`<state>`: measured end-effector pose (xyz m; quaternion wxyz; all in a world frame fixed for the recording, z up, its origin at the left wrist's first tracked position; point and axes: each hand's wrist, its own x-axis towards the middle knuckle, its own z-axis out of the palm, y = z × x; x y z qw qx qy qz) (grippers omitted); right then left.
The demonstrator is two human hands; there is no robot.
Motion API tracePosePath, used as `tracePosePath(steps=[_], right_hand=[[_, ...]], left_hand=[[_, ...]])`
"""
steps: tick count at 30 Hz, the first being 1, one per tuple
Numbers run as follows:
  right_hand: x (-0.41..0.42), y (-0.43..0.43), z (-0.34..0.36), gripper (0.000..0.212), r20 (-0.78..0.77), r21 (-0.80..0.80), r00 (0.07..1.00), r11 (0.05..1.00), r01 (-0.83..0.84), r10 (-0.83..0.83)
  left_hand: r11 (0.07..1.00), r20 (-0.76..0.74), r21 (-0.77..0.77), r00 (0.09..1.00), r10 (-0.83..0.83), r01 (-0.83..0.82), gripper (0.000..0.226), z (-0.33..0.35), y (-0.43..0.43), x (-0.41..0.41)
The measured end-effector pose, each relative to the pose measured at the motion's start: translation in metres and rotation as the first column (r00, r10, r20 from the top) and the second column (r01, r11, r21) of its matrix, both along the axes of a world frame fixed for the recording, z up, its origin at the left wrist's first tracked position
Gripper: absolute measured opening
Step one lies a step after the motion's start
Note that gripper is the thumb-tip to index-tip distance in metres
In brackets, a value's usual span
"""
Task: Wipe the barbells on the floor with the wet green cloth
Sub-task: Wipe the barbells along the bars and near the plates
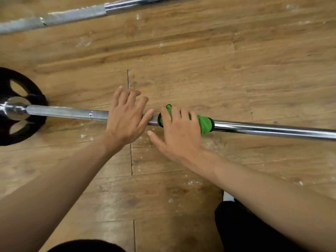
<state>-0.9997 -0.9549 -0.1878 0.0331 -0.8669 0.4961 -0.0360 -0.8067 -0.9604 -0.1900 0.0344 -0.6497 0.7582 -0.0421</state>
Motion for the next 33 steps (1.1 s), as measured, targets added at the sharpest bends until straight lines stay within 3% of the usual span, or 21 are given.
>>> tracePosePath(steps=[3,8,11,14,19,22,25,29,33], right_hand=[[-0.026,-0.008,-0.001,0.074,0.008,-0.004,0.995,0.996,-0.095,0.095],[-0.142,-0.011,-0.005,0.061,0.048,-0.026,0.994,0.995,0.1,-0.099],[-0.165,-0.002,-0.007,0.063,0.029,-0.062,0.979,0.977,0.204,-0.203],[-0.126,0.002,-0.004,0.07,0.055,-0.042,0.973,0.973,0.226,-0.224],[-0.004,0.006,-0.004,0.073,0.024,-0.014,0.998,0.998,0.058,-0.057],[0.024,0.001,-0.001,0.071,0.034,0.01,0.999,1.0,-0.017,0.017],[-0.024,-0.01,-0.003,0.068,0.058,0.013,0.996,0.997,-0.074,0.073],[-0.137,-0.016,-0.005,0.059,0.038,-0.039,0.995,0.995,0.092,-0.09],[-0.201,-0.002,-0.011,0.067,-0.02,-0.109,0.977,0.972,0.207,-0.21]], left_hand=[[1.0,0.004,-0.028,1.0,0.0,0.0,0.064,0.0,-0.002,0.002],[0.998,-0.023,-0.056,1.0,0.008,-0.009,0.058,-0.005,-0.003,0.0],[0.995,-0.033,-0.098,0.999,0.011,-0.014,0.058,-0.008,-0.002,-0.001],[0.994,-0.023,-0.108,1.0,0.011,-0.013,0.056,-0.008,0.0,-0.003],[0.996,0.009,-0.09,1.0,0.012,-0.011,0.054,-0.008,0.001,-0.003],[0.996,0.011,-0.087,1.0,0.013,-0.012,0.056,-0.007,-0.001,0.0],[0.997,-0.003,-0.076,1.0,-0.001,0.001,0.053,-0.007,-0.004,0.002],[0.997,-0.01,-0.072,1.0,0.003,-0.003,0.051,-0.008,-0.005,0.002],[0.996,-0.021,-0.09,1.0,0.008,-0.01,0.052,-0.01,-0.002,0.0]])
